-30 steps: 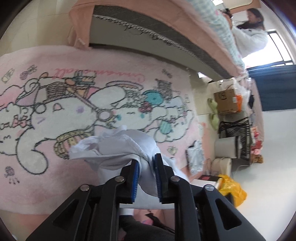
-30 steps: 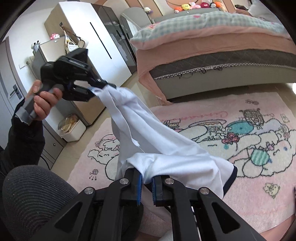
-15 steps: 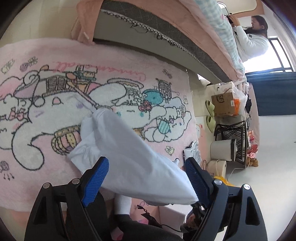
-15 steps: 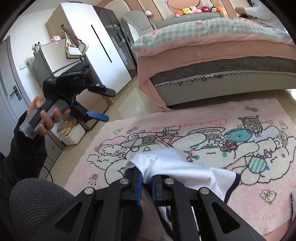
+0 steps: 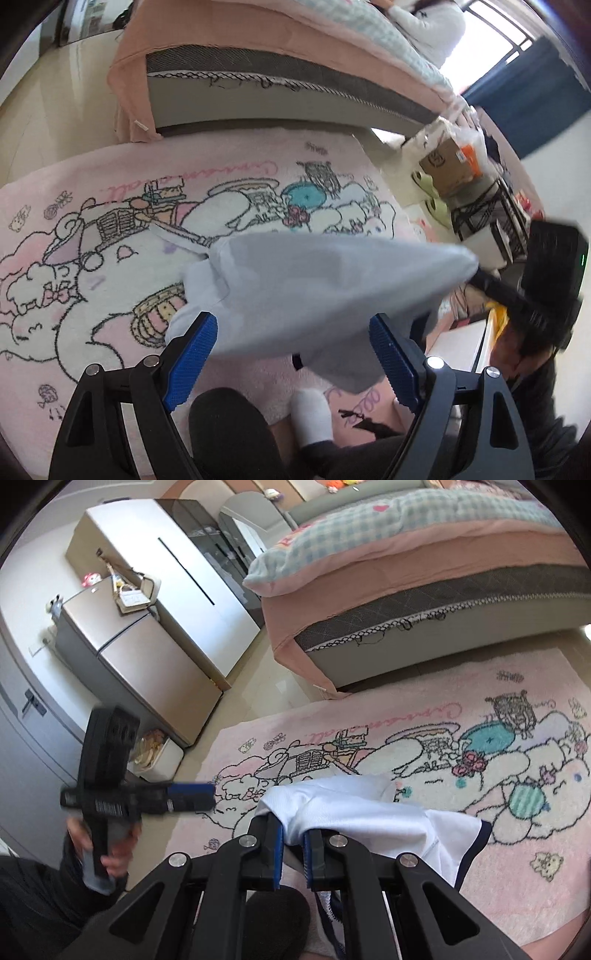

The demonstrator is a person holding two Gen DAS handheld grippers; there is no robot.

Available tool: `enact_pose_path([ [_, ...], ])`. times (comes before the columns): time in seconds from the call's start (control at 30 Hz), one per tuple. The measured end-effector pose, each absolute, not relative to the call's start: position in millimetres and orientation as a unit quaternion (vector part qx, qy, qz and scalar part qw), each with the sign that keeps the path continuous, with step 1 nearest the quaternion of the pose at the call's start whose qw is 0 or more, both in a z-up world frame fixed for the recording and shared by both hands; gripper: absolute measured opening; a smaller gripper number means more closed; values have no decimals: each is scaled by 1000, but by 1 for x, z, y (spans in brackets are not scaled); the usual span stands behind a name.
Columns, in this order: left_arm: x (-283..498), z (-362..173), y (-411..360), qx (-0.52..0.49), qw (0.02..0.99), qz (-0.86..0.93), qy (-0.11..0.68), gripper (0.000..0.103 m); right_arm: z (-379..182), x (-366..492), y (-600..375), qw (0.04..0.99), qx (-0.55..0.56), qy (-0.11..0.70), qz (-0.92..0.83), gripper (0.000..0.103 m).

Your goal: Fold clothes

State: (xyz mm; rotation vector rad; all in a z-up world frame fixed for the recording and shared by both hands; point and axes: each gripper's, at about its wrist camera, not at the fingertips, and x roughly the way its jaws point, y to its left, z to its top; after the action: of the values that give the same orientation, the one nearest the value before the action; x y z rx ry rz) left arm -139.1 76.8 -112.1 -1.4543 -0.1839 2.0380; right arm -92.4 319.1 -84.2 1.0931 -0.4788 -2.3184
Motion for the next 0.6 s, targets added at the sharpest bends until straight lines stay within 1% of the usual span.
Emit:
enact_pose_path([
  [0.23,-113,-134,97,-547,377,740,-108,84,-64,-107,317,271,426,-195,-841,6],
  [0.33,-103,-138,111,-538,382,745,-100,85,-51,-112,311,284,434,-203,-830,6],
  [0.4,-99,-141,118,-542,380,744,-94,84,-39,-116,305,283,439,-193,-830,6],
  [0.5,-91,-141,119,-528,420,725,-141,84,-25,-122,298,278,449,-178,-830,6],
  [0.6,-83,-143,114,-514,428,718,-195,84,-20,-129,294,268,468,-184,-822,6],
])
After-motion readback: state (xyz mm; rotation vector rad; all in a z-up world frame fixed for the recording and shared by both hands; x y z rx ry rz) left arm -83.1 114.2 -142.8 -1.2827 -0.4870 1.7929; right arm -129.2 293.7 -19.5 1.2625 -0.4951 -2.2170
